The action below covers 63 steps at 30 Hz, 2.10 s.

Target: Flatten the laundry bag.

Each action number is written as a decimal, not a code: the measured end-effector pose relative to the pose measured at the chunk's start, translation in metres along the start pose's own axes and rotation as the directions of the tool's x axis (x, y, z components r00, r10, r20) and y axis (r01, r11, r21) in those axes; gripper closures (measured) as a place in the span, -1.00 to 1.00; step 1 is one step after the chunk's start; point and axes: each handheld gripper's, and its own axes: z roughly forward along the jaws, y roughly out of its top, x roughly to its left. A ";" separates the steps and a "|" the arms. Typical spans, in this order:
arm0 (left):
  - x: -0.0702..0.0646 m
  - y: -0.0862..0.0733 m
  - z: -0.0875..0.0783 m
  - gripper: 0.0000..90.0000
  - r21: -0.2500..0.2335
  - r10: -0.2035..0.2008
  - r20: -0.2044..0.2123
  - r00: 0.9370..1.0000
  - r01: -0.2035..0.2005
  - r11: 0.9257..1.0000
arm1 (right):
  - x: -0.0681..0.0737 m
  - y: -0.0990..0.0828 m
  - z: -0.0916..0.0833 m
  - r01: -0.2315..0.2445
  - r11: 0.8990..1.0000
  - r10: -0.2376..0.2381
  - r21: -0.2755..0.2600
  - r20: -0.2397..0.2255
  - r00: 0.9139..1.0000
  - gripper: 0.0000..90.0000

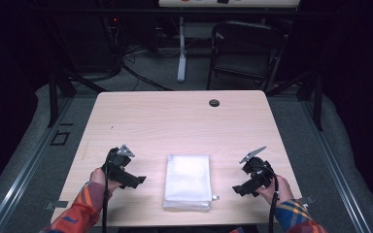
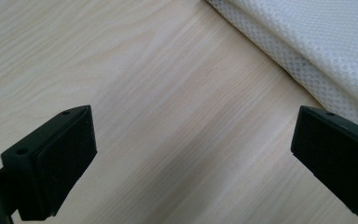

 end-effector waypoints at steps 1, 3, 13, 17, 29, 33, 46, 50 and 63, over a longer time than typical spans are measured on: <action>0.000 0.000 0.000 -1.00 -0.003 0.002 0.004 1.000 -0.002 1.000 | 0.000 0.000 0.001 -0.004 1.000 0.004 -0.003 0.002 1.000 -1.00; -0.001 0.000 0.000 -1.00 -0.007 0.005 0.005 1.000 -0.005 1.000 | 0.000 0.001 0.000 0.004 1.000 -0.003 0.013 -0.002 1.000 -1.00; -0.007 0.005 -0.003 -1.00 -0.036 0.029 0.029 0.999 -0.028 0.999 | 0.003 0.003 0.001 0.022 1.000 -0.022 0.020 -0.001 1.000 -1.00; -0.010 0.008 -0.004 -1.00 -0.038 0.048 0.044 0.998 -0.046 0.998 | 0.002 0.004 0.002 0.036 0.999 -0.035 0.041 -0.008 0.999 -1.00; -0.025 0.015 -0.001 -1.00 -0.058 0.109 0.080 0.991 -0.105 0.993 | 0.004 0.005 0.003 0.019 0.999 -0.019 0.033 -0.009 1.000 -0.99; -0.035 0.019 -0.001 -1.00 -0.071 0.143 0.084 0.986 -0.137 0.988 | 0.003 0.005 0.004 0.019 0.999 -0.019 0.039 -0.008 1.000 -0.99; -0.068 0.032 0.018 -1.00 -0.063 0.299 0.218 0.929 -0.292 0.954 | 0.004 0.006 0.004 0.020 0.999 -0.020 0.041 0.000 1.000 -0.97; -0.075 0.037 0.026 -1.00 -0.054 0.321 0.234 0.918 -0.317 0.947 | 0.006 0.007 0.006 0.022 0.999 -0.022 0.042 0.003 1.000 -0.96; -0.083 0.045 0.041 -0.94 -0.043 0.352 0.231 0.907 -0.352 0.935 | 0.004 0.006 0.004 0.009 1.000 -0.009 0.030 0.004 1.000 -0.93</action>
